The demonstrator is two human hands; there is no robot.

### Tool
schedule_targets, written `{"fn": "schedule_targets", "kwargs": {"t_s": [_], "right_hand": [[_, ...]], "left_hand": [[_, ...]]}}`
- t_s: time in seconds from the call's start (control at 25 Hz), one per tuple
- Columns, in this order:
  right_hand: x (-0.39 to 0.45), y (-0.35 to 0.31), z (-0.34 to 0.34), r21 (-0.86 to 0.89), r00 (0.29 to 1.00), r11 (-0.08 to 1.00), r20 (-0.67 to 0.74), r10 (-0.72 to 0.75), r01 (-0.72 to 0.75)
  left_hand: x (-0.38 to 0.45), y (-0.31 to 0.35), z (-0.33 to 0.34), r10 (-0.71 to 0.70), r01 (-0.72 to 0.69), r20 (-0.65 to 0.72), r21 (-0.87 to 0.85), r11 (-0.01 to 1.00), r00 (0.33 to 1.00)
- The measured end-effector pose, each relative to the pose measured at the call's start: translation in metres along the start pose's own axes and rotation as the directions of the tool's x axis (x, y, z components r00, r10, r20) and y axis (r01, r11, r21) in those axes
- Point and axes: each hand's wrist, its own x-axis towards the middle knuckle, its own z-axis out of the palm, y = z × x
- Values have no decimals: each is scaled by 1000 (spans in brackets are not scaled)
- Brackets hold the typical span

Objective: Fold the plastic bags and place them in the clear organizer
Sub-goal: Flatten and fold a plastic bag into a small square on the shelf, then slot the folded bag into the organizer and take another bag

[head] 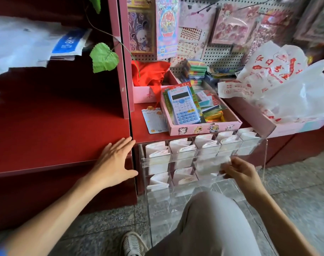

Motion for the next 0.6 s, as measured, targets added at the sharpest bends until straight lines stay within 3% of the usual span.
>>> {"fn": "schedule_targets", "kwargs": {"t_s": [0.12, 0.28, 0.44, 0.6], "right_hand": [[2, 10, -4, -208, 998, 976, 25, -55, 59], [14, 14, -13, -595, 980, 779, 141, -138, 196], [26, 0, -17, -684, 916, 610, 302, -262, 400], [34, 0, -17, -720, 871, 490, 402, -283, 491]], "left_hand": [[-2, -3, 4, 25, -25, 9, 98, 995, 1000], [-4, -3, 7, 29, -33, 28, 172, 985, 999], [-3, -3, 5, 25, -31, 39, 154, 988, 999], [-3, -2, 5, 15, -21, 40, 146, 989, 999]]}}
